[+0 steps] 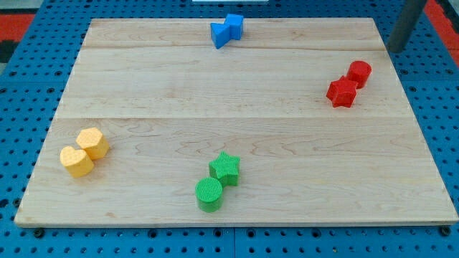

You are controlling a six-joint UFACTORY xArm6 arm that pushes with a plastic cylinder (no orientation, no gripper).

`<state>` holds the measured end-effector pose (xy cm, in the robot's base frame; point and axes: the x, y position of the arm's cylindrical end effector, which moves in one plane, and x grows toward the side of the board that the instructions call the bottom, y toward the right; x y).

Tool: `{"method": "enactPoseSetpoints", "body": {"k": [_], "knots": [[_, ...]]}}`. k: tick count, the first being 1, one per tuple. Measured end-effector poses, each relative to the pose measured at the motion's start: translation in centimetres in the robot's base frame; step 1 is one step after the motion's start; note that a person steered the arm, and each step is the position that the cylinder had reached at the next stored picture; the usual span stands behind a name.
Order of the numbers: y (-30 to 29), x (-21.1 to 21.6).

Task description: Slide the red star to the left of the red circle

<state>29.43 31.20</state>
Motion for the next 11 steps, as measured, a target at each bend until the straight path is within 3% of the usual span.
{"method": "enactPoseSetpoints", "body": {"k": [1,2,3,5,7,9,11], "knots": [[-1.2,6.7],[-8.8,11.0],[-8.9,11.8],[-8.5,11.8],[-24.0,11.2],[-16.6,11.3],[-18.9,7.0]]}}
